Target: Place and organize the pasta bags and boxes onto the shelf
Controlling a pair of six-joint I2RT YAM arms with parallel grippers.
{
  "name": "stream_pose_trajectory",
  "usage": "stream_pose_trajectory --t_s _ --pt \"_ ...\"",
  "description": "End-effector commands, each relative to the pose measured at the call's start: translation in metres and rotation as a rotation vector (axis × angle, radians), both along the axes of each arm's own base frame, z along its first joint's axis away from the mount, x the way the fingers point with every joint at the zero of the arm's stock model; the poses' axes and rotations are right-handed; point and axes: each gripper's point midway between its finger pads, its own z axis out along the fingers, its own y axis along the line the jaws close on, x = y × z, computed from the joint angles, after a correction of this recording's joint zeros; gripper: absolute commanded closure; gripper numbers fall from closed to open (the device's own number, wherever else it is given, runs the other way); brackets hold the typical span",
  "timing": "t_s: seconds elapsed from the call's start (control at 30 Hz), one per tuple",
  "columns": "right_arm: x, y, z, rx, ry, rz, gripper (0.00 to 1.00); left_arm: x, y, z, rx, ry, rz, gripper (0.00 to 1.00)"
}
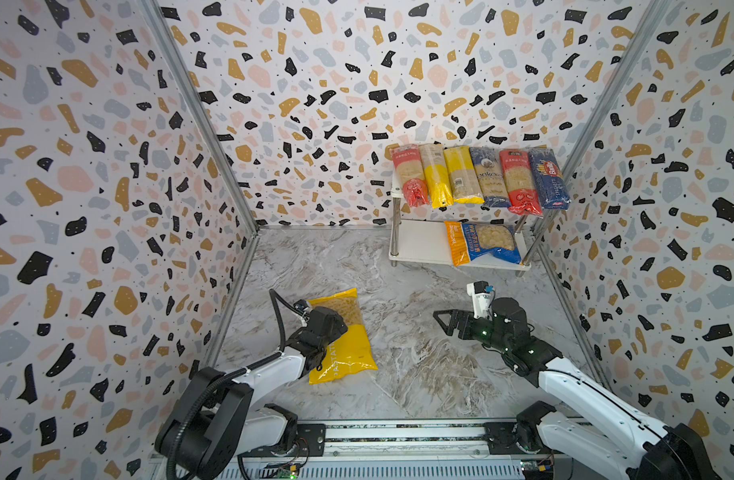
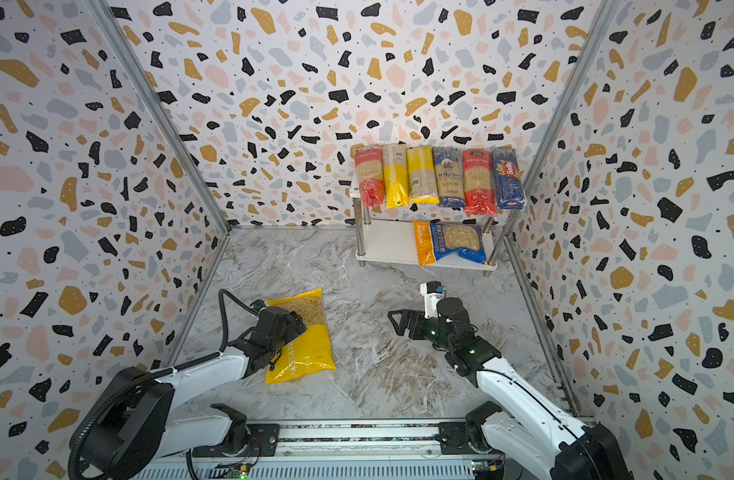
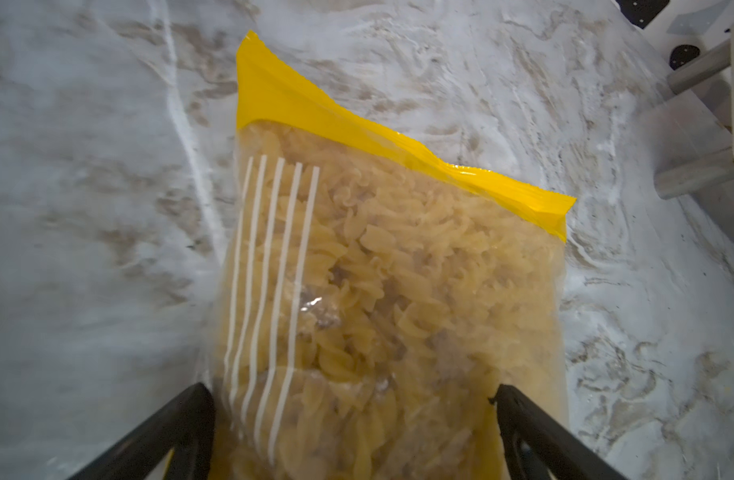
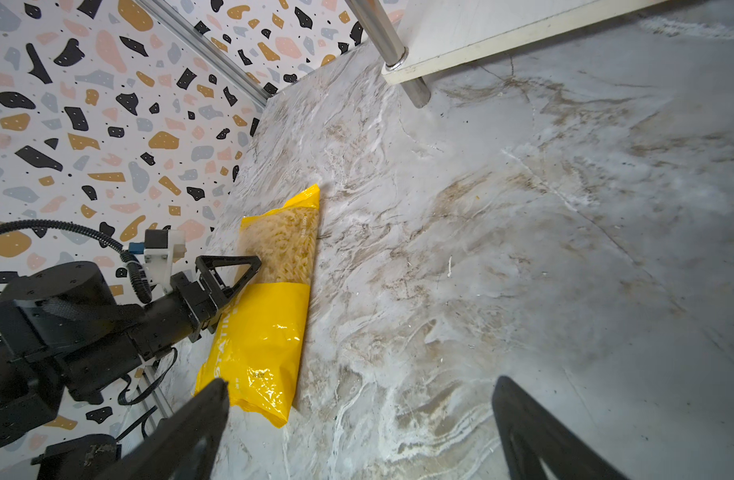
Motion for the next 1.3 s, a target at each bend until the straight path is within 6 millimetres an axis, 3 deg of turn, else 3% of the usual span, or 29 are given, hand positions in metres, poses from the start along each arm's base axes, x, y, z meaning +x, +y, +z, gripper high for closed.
stream_pose_trajectory --t_s 0.0,0.43,0.67,0.8,1.07,1.27 --pt "0.003 0.004 0.02 0.014 -0.03 -0.008 0.01 0.001 -0.034 -0.008 -0.073 0.028 -0.082 0.0" --pt "-0.007 0.0 0.008 -0.008 0.0 -0.015 0.01 0.023 -0.145 0.01 -0.153 -0.036 -0.301 0.01" --pt "-0.009 -0.002 -0.014 -0.041 0.041 -0.02 0.01 0.019 -0.183 0.019 -0.19 -0.05 -0.394 0.01" --pt "-0.009 0.002 -0.034 -0.057 0.08 0.004 0.01 0.016 -0.172 0.036 -0.16 -0.075 -0.384 0.0" --pt "-0.006 0.018 -0.069 -0.067 0.154 0.073 0.01 -0.004 -0.113 0.087 0.016 -0.153 -0.323 0.01" --pt "0.004 0.038 -0.085 -0.057 0.188 0.178 0.01 -0.019 -0.085 0.1 0.041 -0.196 -0.281 0.0"
